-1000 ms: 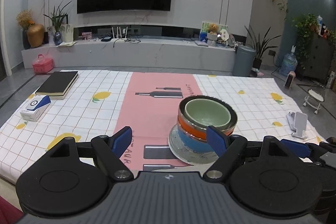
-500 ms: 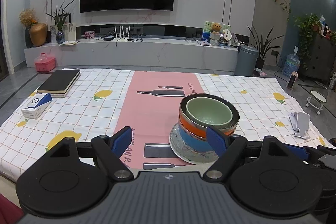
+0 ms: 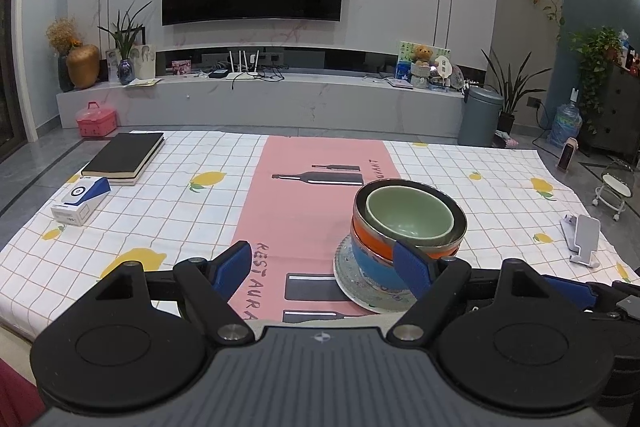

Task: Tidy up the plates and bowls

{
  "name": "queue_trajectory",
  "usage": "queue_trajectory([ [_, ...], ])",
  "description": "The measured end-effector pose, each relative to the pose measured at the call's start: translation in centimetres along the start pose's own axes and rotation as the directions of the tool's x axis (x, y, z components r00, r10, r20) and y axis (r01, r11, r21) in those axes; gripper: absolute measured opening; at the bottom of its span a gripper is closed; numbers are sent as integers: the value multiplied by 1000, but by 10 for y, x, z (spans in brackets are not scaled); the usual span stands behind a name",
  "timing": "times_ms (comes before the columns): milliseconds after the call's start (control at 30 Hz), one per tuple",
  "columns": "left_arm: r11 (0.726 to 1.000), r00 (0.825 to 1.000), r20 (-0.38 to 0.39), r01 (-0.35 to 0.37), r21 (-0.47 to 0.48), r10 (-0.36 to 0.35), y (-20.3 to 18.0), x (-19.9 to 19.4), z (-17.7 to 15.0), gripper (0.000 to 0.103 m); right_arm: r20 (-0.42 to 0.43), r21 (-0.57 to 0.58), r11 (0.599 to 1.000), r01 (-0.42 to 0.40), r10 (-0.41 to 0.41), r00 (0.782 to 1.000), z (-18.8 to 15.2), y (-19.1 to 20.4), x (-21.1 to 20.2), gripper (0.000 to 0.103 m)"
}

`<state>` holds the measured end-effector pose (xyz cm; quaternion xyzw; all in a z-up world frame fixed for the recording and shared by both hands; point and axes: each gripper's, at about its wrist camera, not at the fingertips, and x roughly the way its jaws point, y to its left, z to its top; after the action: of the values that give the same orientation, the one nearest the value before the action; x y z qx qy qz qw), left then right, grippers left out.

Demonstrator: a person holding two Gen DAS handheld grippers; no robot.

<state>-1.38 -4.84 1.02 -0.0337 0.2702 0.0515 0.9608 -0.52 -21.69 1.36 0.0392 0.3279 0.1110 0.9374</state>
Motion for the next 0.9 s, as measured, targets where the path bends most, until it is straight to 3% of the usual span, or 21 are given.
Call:
queue_trajectory([
  [900, 1000, 1000, -13, -15, -8, 15, -1, 2, -1, 94, -36, 23, 1000, -10, 11, 999, -1, -5, 8, 80],
])
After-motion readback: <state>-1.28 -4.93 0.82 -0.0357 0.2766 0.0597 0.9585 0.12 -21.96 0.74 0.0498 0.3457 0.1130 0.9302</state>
